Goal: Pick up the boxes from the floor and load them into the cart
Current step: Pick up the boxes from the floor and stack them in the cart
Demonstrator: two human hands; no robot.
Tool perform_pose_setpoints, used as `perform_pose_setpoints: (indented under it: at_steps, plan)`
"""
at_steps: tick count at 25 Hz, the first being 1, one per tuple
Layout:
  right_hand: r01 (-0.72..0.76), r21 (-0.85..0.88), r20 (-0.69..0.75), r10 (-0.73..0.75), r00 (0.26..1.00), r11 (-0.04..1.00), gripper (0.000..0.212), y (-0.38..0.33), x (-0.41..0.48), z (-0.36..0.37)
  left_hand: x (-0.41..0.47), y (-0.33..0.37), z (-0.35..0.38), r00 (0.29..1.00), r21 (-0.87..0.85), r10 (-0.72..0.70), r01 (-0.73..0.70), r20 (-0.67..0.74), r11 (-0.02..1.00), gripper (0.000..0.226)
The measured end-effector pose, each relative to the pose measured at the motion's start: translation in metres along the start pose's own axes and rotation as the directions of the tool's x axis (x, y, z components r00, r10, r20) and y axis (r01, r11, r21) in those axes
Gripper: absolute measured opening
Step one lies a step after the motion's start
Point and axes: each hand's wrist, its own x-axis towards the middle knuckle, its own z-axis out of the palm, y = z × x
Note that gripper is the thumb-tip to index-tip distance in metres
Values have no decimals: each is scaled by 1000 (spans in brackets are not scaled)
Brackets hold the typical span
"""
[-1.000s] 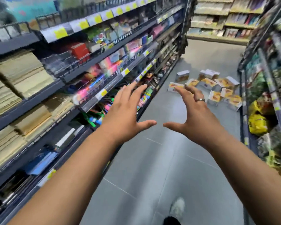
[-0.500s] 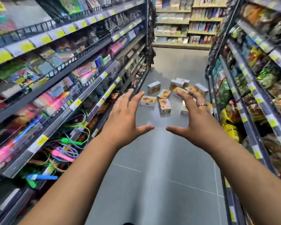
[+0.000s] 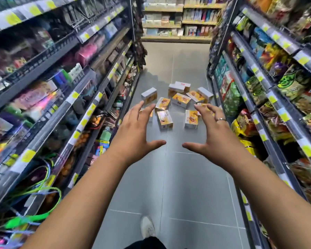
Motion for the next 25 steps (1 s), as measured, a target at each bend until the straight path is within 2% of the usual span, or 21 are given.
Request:
perform_pose_setpoints:
  at_steps: [10,18,25]
  plan:
    - [-145,4,3,145,989,989,104,39,215,33,228,-95,23,992,-5,31,-31,120,1000,100]
    - [-151,22,17,151,988,988,102,130,408,50,413,-133,92,987,27,-17,13,158,1000,100]
    - [-185,-34,101,188,977,982,103,215,560,44,570,-137,147,977,-7,-61,64,207,998,100]
